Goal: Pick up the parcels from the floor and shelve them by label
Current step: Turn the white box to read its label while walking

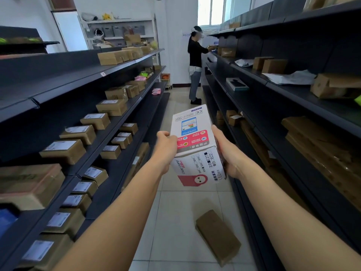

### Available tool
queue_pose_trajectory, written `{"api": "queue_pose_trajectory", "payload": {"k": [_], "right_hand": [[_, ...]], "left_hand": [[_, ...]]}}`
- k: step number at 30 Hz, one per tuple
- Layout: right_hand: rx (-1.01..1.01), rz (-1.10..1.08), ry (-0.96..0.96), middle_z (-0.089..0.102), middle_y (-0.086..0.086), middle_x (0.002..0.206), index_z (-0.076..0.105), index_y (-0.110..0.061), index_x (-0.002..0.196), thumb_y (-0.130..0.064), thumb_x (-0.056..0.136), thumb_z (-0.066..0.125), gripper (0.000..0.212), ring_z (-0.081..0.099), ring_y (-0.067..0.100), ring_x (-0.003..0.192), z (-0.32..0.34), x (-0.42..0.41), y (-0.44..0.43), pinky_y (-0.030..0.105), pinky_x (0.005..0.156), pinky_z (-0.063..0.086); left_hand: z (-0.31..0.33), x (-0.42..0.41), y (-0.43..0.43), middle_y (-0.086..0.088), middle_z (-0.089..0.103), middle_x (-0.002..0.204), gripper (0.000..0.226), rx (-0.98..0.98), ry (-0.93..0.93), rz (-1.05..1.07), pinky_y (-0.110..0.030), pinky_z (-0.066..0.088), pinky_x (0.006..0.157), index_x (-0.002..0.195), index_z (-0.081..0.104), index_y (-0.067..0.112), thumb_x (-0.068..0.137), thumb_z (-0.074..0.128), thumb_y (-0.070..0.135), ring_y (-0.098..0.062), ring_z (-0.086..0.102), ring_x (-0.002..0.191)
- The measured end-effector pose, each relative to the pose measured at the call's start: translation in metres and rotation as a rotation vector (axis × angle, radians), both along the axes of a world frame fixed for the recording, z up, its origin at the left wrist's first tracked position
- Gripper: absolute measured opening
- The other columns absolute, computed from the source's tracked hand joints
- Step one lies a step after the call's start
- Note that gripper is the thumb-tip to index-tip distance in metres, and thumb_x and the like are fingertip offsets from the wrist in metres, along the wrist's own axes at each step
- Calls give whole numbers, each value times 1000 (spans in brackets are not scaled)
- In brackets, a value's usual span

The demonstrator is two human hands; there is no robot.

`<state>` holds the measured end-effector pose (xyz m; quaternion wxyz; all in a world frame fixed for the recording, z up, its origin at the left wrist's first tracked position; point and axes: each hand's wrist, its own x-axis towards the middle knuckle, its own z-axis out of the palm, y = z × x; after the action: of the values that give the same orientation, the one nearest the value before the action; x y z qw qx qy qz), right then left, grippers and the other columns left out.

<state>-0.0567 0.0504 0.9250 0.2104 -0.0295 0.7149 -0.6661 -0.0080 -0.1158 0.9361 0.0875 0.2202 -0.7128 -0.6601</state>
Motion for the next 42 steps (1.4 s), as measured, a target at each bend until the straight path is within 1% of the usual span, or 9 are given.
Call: {"api": "queue_pose_trajectory", "payload": {"k": [7, 14, 17, 20, 24, 27, 30, 36, 42], "right_hand": [[61, -69, -11, 81, 8, 83, 58, -8, 130, -72, 83, 58, 79, 78, 22, 60, 1, 10, 0, 24, 45, 55], [63, -115, 33, 80, 12, 106, 50, -6, 138, -43, 96, 63, 58, 78, 27, 83, -2, 7, 2, 34, 60, 60], [32, -107, 17, 82, 7, 97, 57, -8, 127, -32, 99, 62, 37, 78, 21, 74, -3, 7, 4, 33, 59, 61], [27, -120, 27, 80, -1, 81, 55, -8, 131, -25, 99, 62, 37, 77, 16, 66, -1, 8, 4, 30, 59, 60], [-44, -178, -6, 78, 8, 99, 37, -8, 151, -22, 97, 66, 63, 77, 27, 87, 1, 7, 4, 33, 63, 62], [-87, -192, -85, 81, 16, 95, 66, -3, 115, -22, 94, 68, 28, 78, 30, 81, 3, 7, 6, 35, 62, 62], [-116, -193, -123, 80, 12, 79, 65, -8, 94, -23, 95, 66, 14, 74, 25, 64, 3, 5, 4, 36, 62, 62], [-104, -171, -142, 78, 16, 87, 62, -6, 95, -22, 97, 64, 16, 72, 27, 66, 1, 4, -2, 41, 68, 61], [-81, -150, 87, 79, 9, 101, 59, -23, 112, -23, 96, 65, 17, 77, 25, 78, -3, 11, -14, 44, 70, 65]], "left_hand": [[-3, 3, 4, -1, 29, 120, 21, -364, 77, 3, -20, 47, 52, 120, 40, 29, 102, 39, 18, -16, 62, 86], [10, 7, 6, -2, 36, 119, 51, -354, -98, -86, -26, 43, 58, 120, 52, 27, 86, 44, 64, -15, 59, 82], [12, 8, 6, -11, 53, 131, 79, -287, -135, -198, -35, 58, 74, 132, 54, 24, 73, 43, 77, -25, 69, 94], [13, 7, 5, -13, 70, 115, 72, -176, -136, -239, -48, 56, 91, 123, 62, 19, 78, 46, 72, -32, 72, 92], [13, 4, 2, -6, 79, 81, 56, -86, -118, -233, -36, 59, 75, 110, 70, 15, 91, 44, 60, -24, 75, 71], [15, 3, 3, -5, 78, 76, 56, -26, -134, -235, -33, 60, 69, 107, 70, 15, 90, 44, 62, -24, 75, 70], [15, 4, 5, -8, 79, 83, 60, -14, -178, -235, -40, 59, 83, 103, 72, 16, 91, 39, 64, -28, 76, 82], [10, 7, 3, -2, 73, 55, 64, 17, -297, -242, -25, 52, 36, 79, 67, 16, 89, 33, 70, -17, 67, 39], [-10, 1, -7, 2, 69, 56, 35, 130, -135, -207, -23, 46, 51, 84, 63, 21, 97, 37, 41, -14, 62, 47]]}}
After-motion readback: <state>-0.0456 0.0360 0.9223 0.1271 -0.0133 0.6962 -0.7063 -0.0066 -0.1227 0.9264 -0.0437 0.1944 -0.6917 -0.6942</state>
